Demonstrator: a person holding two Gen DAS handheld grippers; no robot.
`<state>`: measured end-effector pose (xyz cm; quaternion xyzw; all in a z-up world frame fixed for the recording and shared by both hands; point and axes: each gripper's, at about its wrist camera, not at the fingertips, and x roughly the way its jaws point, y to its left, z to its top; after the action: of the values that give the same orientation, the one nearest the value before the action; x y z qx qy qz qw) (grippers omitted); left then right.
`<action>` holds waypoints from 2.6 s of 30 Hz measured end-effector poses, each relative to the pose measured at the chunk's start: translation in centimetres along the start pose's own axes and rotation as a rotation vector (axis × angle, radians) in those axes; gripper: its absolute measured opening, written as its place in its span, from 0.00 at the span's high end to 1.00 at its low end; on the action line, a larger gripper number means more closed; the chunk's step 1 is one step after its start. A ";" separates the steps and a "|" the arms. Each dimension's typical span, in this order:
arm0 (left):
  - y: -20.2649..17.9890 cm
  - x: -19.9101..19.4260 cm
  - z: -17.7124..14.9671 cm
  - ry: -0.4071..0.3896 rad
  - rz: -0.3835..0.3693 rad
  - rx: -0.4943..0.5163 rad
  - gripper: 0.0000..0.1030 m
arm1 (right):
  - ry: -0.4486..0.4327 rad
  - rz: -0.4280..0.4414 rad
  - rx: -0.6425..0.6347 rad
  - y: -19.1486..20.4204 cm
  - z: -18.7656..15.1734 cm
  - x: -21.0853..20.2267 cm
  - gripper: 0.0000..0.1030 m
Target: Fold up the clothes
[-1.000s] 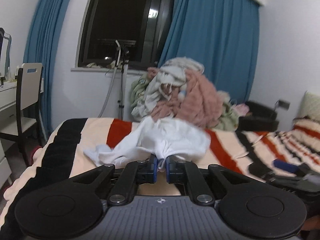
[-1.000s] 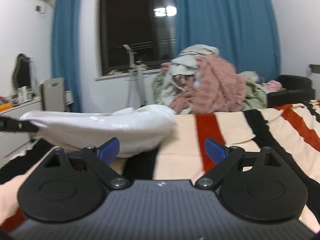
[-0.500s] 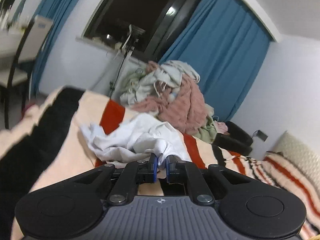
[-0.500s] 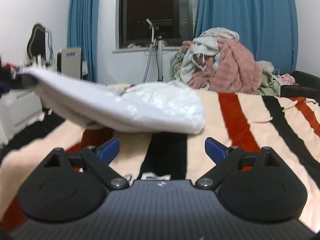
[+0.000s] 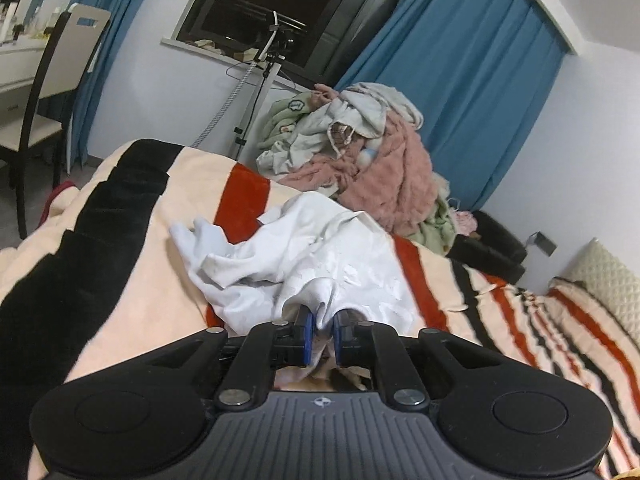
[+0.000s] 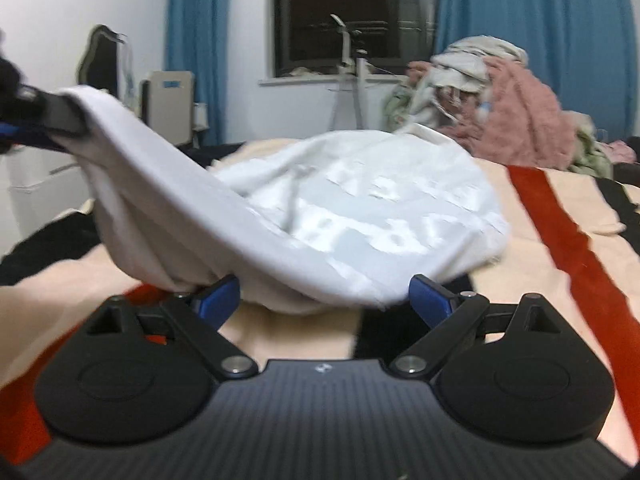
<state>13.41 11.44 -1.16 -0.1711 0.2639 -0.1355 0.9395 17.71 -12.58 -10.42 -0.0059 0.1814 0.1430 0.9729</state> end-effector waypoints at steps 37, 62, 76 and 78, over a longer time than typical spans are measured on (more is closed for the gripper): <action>-2.7 9.6 -2.5 -0.038 -0.041 0.387 0.90 | 0.027 -0.266 0.454 -10.3 0.3 -1.2 0.09; -1.5 1.7 0.8 -0.272 -0.154 0.175 0.96 | 0.183 0.036 0.152 -1.0 -0.4 -2.8 0.09; -1.2 -4.6 1.4 -0.389 -0.225 0.055 1.00 | -0.074 -0.011 0.252 -7.3 5.4 -6.7 0.92; -1.2 -7.3 1.1 -0.451 -0.269 0.048 1.00 | -0.114 -0.036 0.226 -7.7 6.7 -9.2 0.93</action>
<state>7.83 13.11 3.47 -0.2083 0.0195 -0.2238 0.9519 14.02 -22.11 -1.17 0.1087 0.1407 0.1043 0.9785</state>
